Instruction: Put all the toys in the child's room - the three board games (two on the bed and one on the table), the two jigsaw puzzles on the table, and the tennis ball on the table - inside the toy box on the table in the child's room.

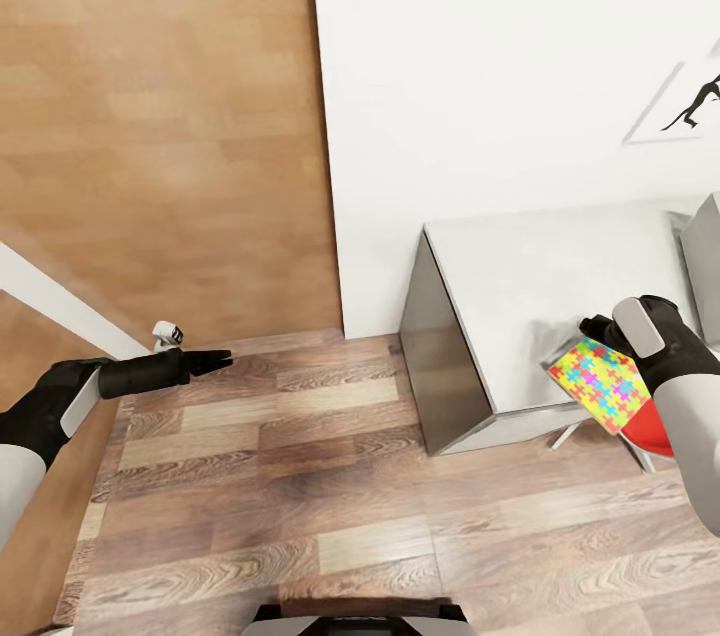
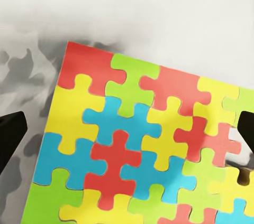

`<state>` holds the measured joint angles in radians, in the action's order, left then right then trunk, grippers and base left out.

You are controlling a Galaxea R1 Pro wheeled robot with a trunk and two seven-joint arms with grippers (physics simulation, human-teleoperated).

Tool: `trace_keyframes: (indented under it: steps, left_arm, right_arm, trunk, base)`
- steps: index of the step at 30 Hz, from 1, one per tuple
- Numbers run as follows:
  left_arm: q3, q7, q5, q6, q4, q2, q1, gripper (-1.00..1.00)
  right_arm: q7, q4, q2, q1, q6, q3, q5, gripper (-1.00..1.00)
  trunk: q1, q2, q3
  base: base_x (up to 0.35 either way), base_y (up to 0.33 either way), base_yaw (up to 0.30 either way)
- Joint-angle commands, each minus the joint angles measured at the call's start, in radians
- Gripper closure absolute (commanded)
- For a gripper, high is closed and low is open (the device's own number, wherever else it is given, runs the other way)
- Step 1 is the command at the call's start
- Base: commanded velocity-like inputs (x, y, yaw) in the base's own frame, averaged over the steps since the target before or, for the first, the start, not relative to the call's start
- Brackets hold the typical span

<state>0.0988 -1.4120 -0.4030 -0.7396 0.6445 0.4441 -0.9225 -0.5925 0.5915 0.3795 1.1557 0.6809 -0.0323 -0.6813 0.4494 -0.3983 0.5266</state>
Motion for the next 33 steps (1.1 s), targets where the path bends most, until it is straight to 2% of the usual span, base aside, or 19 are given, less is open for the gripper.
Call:
trace_keyframes:
  steps: [1,15,18,19,22,24,29,33]
  left_arm:
    - [0.005,-0.002,-0.007,-0.011,0.000,0.001,-0.001,-1.00]
    - [0.005,-0.002,-0.007,-0.011,0.000,0.002,-0.001,-1.00]
    - [0.005,-0.002,-0.007,-0.011,0.000,0.002,-0.001,-1.00]
    - [0.005,-0.002,-0.007,-0.011,0.000,0.002,-0.001,-1.00]
    - [0.005,-0.002,-0.007,-0.011,0.000,0.003,-0.001,-1.00]
    - [0.005,-0.002,-0.007,-0.011,0.000,0.004,-0.001,-1.00]
    - [0.005,-0.002,-0.008,-0.011,0.000,0.006,-0.001,-1.00]
    - [0.005,-0.002,-0.008,-0.011,0.000,0.006,-0.001,-1.00]
  right_arm:
    - [-0.009,0.003,0.000,0.001,0.002,0.000,-0.011,-1.00]
    - [-0.011,0.017,-0.006,0.001,0.004,0.000,-0.010,-1.00]
    - [-0.012,0.091,-0.006,-0.003,0.017,-0.001,-0.014,-1.00]
    - [-0.013,0.159,-0.009,-0.007,0.049,0.000,-0.018,-1.00]
    - [-0.013,0.263,-0.015,-0.015,0.106,0.000,-0.028,-1.00]
    - [-0.014,0.307,-0.020,-0.018,0.125,0.000,-0.041,-1.00]
    - [-0.015,0.381,-0.024,-0.023,0.165,-0.001,-0.101,-1.00]
    - [-0.015,0.430,-0.024,-0.030,0.243,-0.001,-0.189,-1.00]
  trunk:
    - [0.001,-0.002,0.001]
    - [0.001,-0.002,-0.016]
    - [0.001,-0.002,-0.020]
    - [0.001,-0.002,-0.021]
    - [0.001,-0.002,-0.025]
    - [0.001,-0.002,-0.028]
    - [0.001,-0.002,-0.034]
    - [0.001,-0.002,-0.040]
  base:
    - [0.000,0.000,-0.045]
    - [0.000,0.000,-0.156]
    - [0.000,0.000,-0.178]
    - [0.000,0.000,-0.178]
    - [0.000,0.000,-0.178]
    - [0.000,0.000,-0.178]
    - [0.000,0.000,-0.179]
    - [0.000,0.000,-0.179]
